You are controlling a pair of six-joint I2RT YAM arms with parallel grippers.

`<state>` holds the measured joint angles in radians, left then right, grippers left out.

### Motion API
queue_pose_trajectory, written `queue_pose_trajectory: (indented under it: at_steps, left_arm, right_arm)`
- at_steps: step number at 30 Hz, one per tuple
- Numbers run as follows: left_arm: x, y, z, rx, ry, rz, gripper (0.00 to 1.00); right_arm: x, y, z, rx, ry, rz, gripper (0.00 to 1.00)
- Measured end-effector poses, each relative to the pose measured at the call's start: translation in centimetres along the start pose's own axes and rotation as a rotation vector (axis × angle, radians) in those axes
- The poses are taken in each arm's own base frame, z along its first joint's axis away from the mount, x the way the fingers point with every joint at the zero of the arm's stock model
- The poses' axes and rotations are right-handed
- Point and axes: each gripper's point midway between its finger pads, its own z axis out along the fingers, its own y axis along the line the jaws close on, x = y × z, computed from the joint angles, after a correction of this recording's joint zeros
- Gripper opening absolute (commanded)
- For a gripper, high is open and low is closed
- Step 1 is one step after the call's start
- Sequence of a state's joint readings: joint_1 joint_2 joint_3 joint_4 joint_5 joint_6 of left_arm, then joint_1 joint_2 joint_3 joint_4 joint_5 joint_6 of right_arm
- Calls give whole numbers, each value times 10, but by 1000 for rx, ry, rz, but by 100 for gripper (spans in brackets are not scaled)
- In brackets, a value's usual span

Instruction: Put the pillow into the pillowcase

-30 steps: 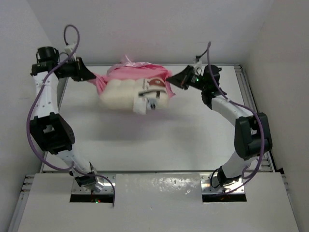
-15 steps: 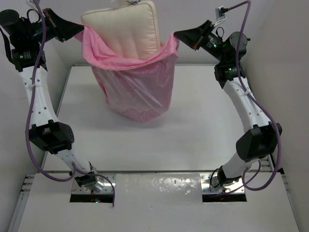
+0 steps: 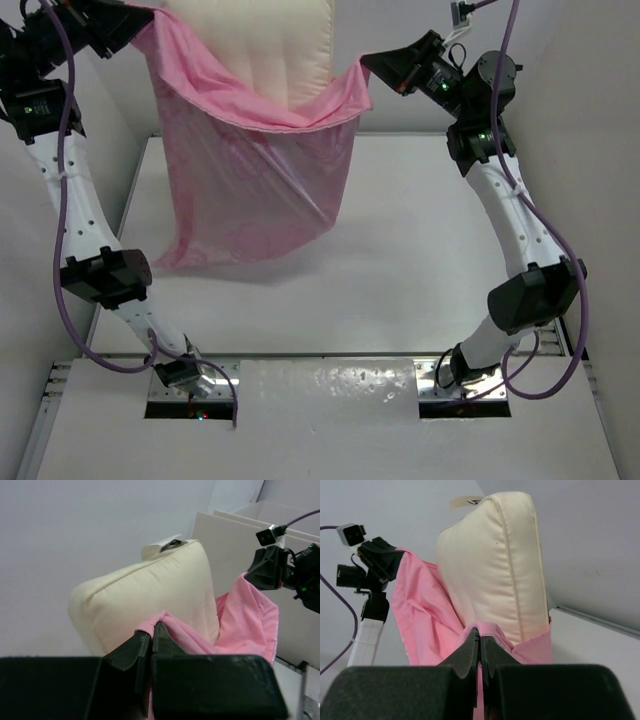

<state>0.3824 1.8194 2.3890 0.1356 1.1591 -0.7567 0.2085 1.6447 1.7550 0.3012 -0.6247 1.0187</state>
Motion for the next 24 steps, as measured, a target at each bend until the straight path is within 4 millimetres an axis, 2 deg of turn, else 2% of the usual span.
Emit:
queue_pose_trajectory:
  at_steps: [5, 9, 12, 14, 16, 20, 22, 24]
  left_arm:
    - [-45, 2, -22, -43, -83, 148, 0]
    - [-79, -11, -38, -64, -161, 254, 0]
    - [-93, -22, -41, -59, -205, 305, 0]
    - [-88, -21, -36, -55, -206, 286, 0]
    - [-69, -14, -25, -57, -177, 211, 0]
    - [-8, 17, 0, -50, -78, 33, 0]
    - [6, 38, 4, -52, -59, -2, 0]
    - [3, 56, 1, -78, -76, 1, 0]
  right_arm:
    - [-18, 11, 1, 7, -40, -73, 0]
    - [-36, 26, 1, 0, -83, -123, 0]
    - [-53, 43, 1, -20, -115, -166, 0]
    - [-61, 51, 1, -34, -137, -195, 0]
    - [-60, 51, 2, -30, -144, -203, 0]
    - [-49, 20, 22, 20, -90, -171, 0]
    - [-58, 3, 40, 37, -93, -189, 0]
    - [-64, -11, 45, 73, -107, -207, 0]
